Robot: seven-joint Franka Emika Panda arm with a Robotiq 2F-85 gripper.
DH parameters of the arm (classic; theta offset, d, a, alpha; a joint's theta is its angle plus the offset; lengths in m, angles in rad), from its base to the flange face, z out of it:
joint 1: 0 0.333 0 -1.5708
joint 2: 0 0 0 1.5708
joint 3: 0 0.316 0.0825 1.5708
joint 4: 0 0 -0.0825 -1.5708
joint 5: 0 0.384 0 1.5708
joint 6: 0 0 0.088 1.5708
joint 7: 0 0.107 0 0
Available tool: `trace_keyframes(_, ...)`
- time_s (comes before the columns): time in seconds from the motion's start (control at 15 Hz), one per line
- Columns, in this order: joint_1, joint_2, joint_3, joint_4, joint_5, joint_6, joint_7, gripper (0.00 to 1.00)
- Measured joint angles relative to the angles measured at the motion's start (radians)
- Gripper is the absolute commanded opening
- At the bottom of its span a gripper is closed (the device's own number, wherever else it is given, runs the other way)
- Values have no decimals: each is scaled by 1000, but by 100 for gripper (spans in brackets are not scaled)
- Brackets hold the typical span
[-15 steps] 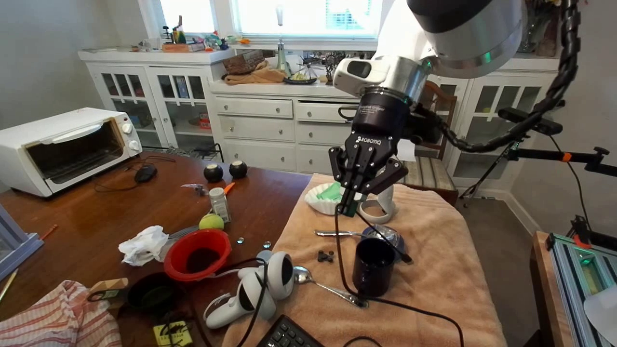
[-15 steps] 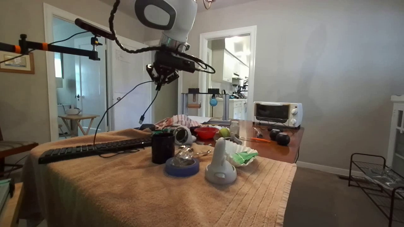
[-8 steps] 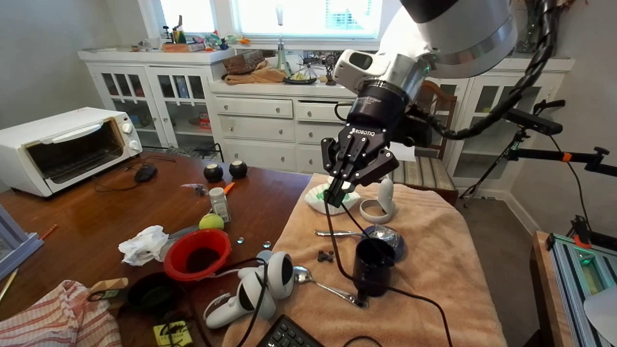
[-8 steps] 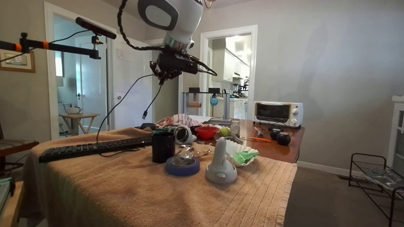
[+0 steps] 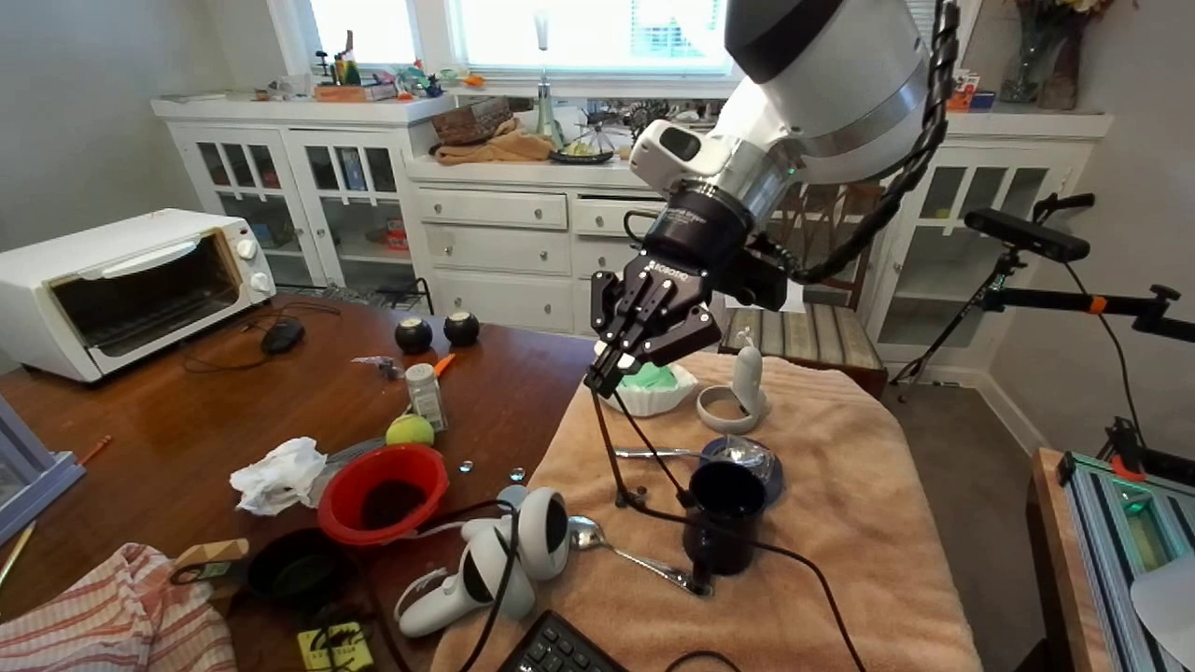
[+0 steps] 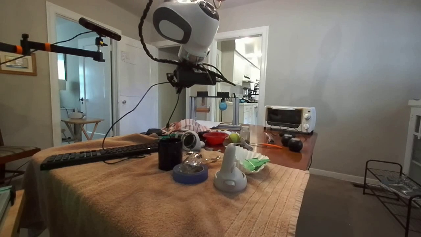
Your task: Put the end of the cable in the black cup
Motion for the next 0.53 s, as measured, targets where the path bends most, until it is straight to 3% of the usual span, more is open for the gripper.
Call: trace_keyframes(0.53, -4, 67, -7, 39, 31, 143, -93, 1)
